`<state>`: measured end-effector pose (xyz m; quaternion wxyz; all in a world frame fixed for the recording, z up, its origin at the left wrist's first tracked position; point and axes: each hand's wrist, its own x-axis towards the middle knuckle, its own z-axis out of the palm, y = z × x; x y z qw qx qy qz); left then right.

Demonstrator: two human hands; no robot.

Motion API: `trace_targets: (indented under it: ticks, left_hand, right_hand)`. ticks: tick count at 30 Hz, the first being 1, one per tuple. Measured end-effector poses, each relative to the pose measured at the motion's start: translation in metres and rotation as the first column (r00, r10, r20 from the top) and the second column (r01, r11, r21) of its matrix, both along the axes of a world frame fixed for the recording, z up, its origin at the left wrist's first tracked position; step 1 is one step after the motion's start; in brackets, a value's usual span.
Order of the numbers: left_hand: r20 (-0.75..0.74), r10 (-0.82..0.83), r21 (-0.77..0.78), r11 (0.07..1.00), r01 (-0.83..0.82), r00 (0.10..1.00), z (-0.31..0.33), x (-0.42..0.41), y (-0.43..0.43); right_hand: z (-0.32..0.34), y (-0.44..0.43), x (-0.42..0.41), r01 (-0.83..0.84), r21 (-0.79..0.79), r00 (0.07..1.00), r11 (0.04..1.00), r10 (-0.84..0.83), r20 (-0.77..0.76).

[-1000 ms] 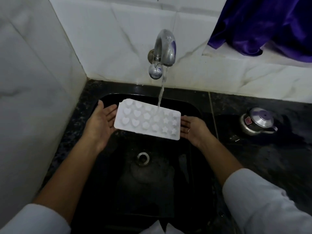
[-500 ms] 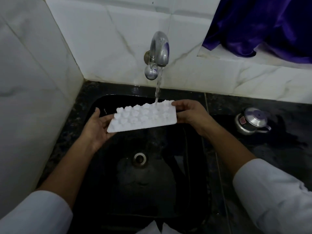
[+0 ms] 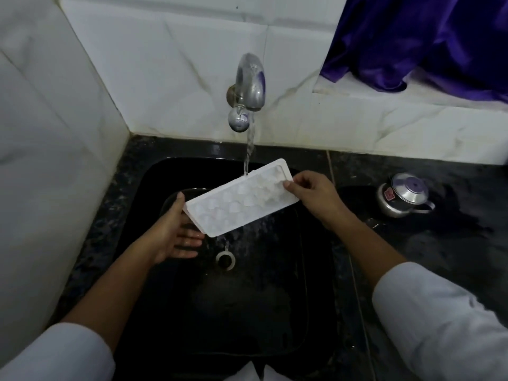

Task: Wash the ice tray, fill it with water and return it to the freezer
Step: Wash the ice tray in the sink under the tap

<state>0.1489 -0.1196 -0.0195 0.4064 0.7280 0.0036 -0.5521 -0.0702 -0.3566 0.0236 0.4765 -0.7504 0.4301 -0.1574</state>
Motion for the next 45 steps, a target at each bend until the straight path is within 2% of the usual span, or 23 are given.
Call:
trace_targets:
  ticks: [4, 8, 13, 19, 23, 27, 31, 35, 39, 45]
  left_hand:
    - [0.059, 0.064, 0.052, 0.996, -0.067, 0.996, -0.003, 0.014, 0.029]
    - [0.006, 0.134, 0.055, 0.989, -0.134, 0.991, -0.012, 0.017, 0.046]
    - [-0.078, 0.201, -0.021, 0.979, -0.203, 0.976, -0.023, 0.010, 0.037]
    - [-0.037, 0.263, -0.231, 0.936, -0.265, 0.964, 0.002, -0.001, -0.007]
    - [0.032, 0.199, -0.327, 0.928, -0.177, 0.980, 0.029, -0.001, -0.028]
    - [0.121, 0.159, -0.404, 0.910, -0.098, 0.980, 0.052, -0.002, -0.032]
    - [0.191, 0.180, -0.440, 0.895, -0.079, 0.965, 0.064, 0.006, -0.021]
    - [0.212, 0.292, -0.439, 0.881, -0.176, 0.933, 0.064, 0.025, 0.001]
    - [0.173, 0.405, -0.430, 0.851, -0.301, 0.898, 0.055, 0.040, 0.021]
    - [0.060, 0.377, -0.327, 0.882, -0.338, 0.924, 0.018, 0.037, 0.026]
  right_hand:
    - [-0.014, 0.026, 0.026, -0.013, 0.110, 0.999, 0.994, 0.009, 0.040]
    - [-0.014, 0.044, 0.048, -0.071, 0.158, 0.995, 0.985, 0.060, 0.075]
    - [0.001, 0.045, 0.049, -0.089, 0.146, 0.993, 0.985, 0.076, 0.095]
    - [0.007, 0.023, 0.012, 0.071, 0.231, 0.989, 0.970, -0.099, 0.112]
    - [-0.010, 0.014, -0.015, 0.210, 0.320, 0.970, 0.924, -0.237, 0.048]
    - [-0.032, 0.020, -0.021, 0.266, 0.424, 0.958, 0.866, -0.287, -0.017]
    - [-0.045, 0.038, -0.002, 0.226, 0.505, 0.970, 0.833, -0.241, -0.036]
    - [-0.038, 0.057, 0.028, 0.125, 0.539, 0.989, 0.833, -0.145, -0.005]
    - [-0.020, 0.063, 0.048, 0.006, 0.531, 0.997, 0.848, -0.046, 0.063]
    - [0.018, 0.050, 0.036, -0.024, 0.475, 0.988, 0.880, -0.052, 0.145]
